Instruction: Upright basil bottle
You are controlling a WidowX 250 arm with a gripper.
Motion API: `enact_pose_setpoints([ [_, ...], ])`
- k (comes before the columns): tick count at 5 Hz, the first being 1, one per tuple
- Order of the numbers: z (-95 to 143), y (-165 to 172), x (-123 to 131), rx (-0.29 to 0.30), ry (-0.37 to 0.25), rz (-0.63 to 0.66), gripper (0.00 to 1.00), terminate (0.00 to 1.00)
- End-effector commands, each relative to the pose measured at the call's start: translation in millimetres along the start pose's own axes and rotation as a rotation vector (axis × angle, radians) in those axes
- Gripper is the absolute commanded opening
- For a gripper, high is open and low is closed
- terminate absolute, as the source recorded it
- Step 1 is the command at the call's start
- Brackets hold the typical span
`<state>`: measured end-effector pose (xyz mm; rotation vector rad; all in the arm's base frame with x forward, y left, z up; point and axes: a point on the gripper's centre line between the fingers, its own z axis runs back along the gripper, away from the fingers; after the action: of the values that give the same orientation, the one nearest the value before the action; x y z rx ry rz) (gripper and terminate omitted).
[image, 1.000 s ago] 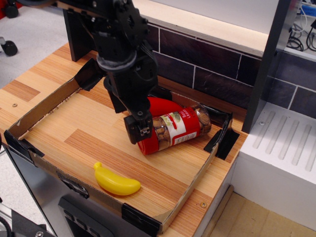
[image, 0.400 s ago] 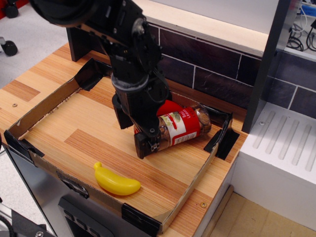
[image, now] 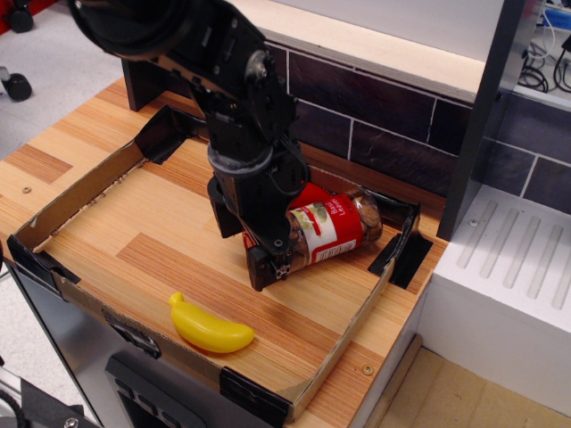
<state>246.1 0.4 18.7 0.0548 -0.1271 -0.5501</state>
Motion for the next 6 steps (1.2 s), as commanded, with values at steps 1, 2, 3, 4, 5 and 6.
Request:
enact_pose_setpoints([
  [1, -5, 2, -6, 0.019, -0.014, -0.017, 1.00, 0.00],
  [2, -7, 0, -9, 0.008, -0.012, -0.023, 0.00, 0.00],
  [3, 10, -4, -9, -0.004, -0.022, -0.042, 0.00, 0.00],
  [4, 35, -5, -8, -0.005, -0.027, -0.016, 0.00, 0.00],
  [5, 61, -6, -8, -0.012, -0.048, -0.007, 0.00, 0.00],
  [6, 79, -4, -6, 0.005, -0.014, 0.012, 0.00, 0.00],
])
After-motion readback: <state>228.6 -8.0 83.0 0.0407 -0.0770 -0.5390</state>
